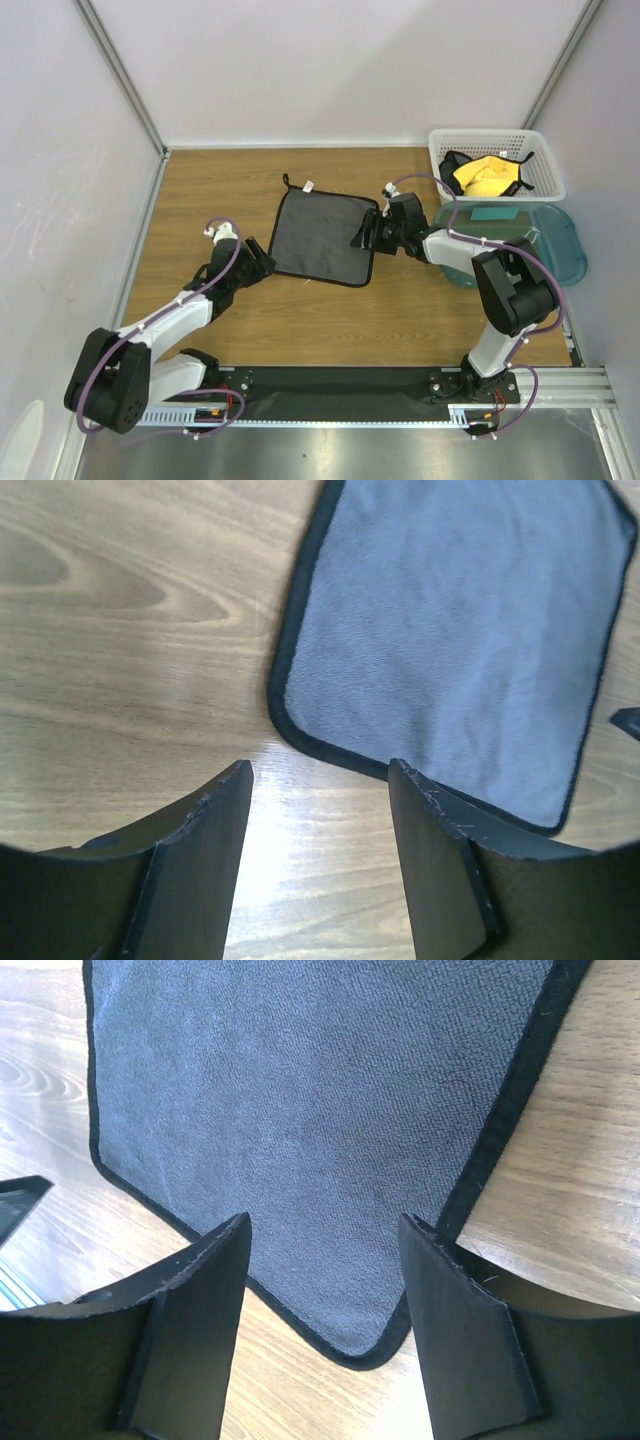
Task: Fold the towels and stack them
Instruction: Fold the towel
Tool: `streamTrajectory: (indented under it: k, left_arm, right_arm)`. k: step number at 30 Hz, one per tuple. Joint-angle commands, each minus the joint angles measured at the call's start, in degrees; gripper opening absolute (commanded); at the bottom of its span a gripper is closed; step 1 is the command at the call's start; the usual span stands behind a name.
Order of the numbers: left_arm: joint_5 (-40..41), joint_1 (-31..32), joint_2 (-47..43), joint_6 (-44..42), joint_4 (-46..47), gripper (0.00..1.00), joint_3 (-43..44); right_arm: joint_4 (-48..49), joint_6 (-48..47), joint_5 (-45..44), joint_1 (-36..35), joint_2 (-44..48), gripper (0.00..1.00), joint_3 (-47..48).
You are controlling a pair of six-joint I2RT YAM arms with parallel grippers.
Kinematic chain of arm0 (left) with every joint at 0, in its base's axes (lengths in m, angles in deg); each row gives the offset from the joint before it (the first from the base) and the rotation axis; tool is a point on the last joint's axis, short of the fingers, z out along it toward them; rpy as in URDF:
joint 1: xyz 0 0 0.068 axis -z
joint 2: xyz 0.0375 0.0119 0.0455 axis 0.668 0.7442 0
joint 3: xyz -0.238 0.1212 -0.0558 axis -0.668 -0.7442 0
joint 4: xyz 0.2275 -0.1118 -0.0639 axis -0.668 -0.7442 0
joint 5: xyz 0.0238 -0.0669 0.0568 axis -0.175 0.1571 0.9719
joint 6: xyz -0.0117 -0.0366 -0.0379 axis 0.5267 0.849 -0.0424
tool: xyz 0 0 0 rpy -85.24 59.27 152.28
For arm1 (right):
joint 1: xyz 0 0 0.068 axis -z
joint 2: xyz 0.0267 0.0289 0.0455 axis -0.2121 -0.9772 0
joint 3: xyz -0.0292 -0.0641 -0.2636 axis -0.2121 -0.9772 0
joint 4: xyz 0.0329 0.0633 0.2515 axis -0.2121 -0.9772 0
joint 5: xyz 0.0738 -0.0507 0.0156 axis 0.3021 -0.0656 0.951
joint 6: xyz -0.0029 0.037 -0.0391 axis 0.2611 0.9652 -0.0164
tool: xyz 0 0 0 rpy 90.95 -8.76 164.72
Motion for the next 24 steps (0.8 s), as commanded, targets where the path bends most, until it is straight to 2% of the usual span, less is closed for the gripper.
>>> streamTrajectory:
  k: [1,13,24]
  left_arm:
    - [0.2,0.3,2.5,2.3,6.1,0.62,-0.3]
    - [1.5,0.3,10.9,3.8,13.3,0.56,-0.3]
    - [4.3,0.3,13.6,4.3,16.3,0.52,-1.3]
  right_arm:
    - [0.4,1.1,-1.3,0.0,0.8,0.65,-0.3]
    - [0.7,0.3,-2.4,0.5,-1.5,0.63,0.6]
    - [-1.6,-1.9,-2.3,0.9,-3.4,0.63,6.1]
